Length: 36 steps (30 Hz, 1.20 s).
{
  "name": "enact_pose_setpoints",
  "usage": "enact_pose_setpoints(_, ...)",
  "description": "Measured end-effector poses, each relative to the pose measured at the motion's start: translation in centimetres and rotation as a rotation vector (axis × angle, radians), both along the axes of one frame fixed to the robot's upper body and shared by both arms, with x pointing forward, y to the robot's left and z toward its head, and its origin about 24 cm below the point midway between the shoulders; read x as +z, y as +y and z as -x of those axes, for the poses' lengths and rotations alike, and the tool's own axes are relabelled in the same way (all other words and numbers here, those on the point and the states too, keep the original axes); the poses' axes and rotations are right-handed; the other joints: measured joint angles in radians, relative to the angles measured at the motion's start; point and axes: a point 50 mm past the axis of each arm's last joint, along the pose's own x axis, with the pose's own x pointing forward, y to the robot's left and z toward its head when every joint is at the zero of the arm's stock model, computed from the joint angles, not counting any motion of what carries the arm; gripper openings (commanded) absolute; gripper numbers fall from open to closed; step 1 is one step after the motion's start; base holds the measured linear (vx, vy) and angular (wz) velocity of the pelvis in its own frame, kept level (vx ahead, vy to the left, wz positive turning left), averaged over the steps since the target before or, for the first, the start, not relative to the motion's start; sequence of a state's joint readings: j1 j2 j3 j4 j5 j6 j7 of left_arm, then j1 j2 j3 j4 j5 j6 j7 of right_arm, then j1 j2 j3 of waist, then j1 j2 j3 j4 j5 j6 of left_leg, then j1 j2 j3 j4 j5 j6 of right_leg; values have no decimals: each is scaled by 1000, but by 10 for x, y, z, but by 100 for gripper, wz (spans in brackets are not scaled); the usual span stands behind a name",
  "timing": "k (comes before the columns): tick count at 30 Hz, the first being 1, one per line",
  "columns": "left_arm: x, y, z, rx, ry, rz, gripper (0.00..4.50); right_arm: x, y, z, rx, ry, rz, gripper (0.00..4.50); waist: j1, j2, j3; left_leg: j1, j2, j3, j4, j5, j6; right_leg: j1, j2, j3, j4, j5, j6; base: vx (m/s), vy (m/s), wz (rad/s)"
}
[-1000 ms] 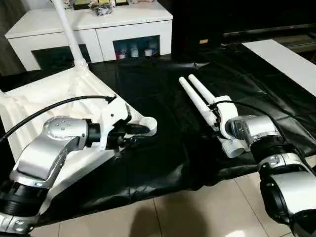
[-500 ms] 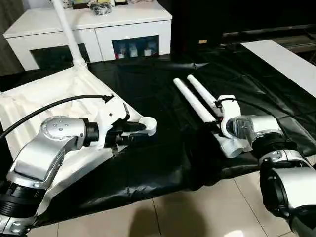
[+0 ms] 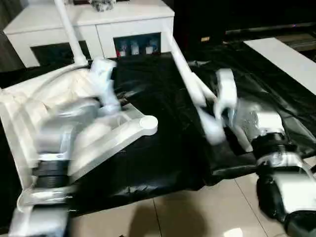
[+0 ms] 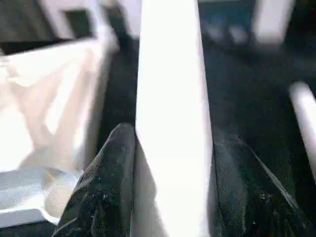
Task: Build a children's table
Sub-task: Pick table leg
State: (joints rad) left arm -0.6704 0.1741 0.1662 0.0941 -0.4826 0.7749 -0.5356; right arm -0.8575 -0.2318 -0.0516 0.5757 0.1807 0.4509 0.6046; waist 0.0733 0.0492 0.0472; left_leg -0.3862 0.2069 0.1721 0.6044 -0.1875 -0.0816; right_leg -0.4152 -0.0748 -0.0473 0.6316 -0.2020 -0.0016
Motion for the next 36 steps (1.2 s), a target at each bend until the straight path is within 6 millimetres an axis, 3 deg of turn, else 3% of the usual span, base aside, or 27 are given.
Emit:
enact_pose_setpoints(1, 0, -1, -4, 24, 23, 51, 260, 1, 9, 5, 46, -46, 2, 182, 3, 0, 0, -1, 0, 0, 0, 0, 1, -1, 0, 0, 0, 0, 0, 0, 0, 0)
enact_pose_setpoints(5, 2, -6, -11, 65, 76, 167, 268, 0, 38, 19, 184, -96, 13, 182, 12, -1, 1, -2, 0, 0, 1, 1, 2, -2, 0, 0, 0, 0, 0, 0, 0, 0)
enact_pose_setpoints(7, 3, -5, -11, 68, 100, 228, 304, 5, 41, 23, 205, -133, 20, 182, 17, -2, 1, -2, 1, 0, 2, 1, 2, -1, -1, 1, 0, 1, 0, 0, 0, 0)
enact_pose_setpoints(14, 7, -1, -12, 97, 134, 319, 349, 0, 53, 38, 294, -181, 50, 181, 19, -4, 2, -2, 0, -1, 4, 0, 2, 0, -2, 1, 0, 3, 1, 0, 0, 0)
enact_pose_setpoints(25, 8, -2, -13, 129, 154, 344, 348, -1, 59, 42, 309, -194, 74, 181, 16, -5, 3, -2, 0, -1, 4, 2, 4, 0, -2, 1, 0, 5, 2, 0, 0, 0)
enact_pose_setpoints(31, 7, -2, -13, 123, 164, 339, 309, -1, 60, 42, 304, -197, 75, 181, 16, -5, 3, -2, 0, -1, 4, 2, 4, 0, -2, 1, 0, 5, 2, 0, 0, 0)
enact_pose_setpoints(33, 7, -3, -13, 120, 169, 338, 276, -1, 60, 42, 303, -198, 74, 181, 16, -5, 3, -2, 0, -1, 4, 2, 4, 0, -2, 1, 0, 5, 2, 0, 0, 0)
enact_pose_setpoints(36, 7, -2, -13, 126, 171, 335, 268, -1, 60, 42, 303, -201, 74, 181, 16, -5, 3, -2, 0, -1, 4, 2, 4, 0, -2, 1, 0, 5, 2, 0, 0, 0)
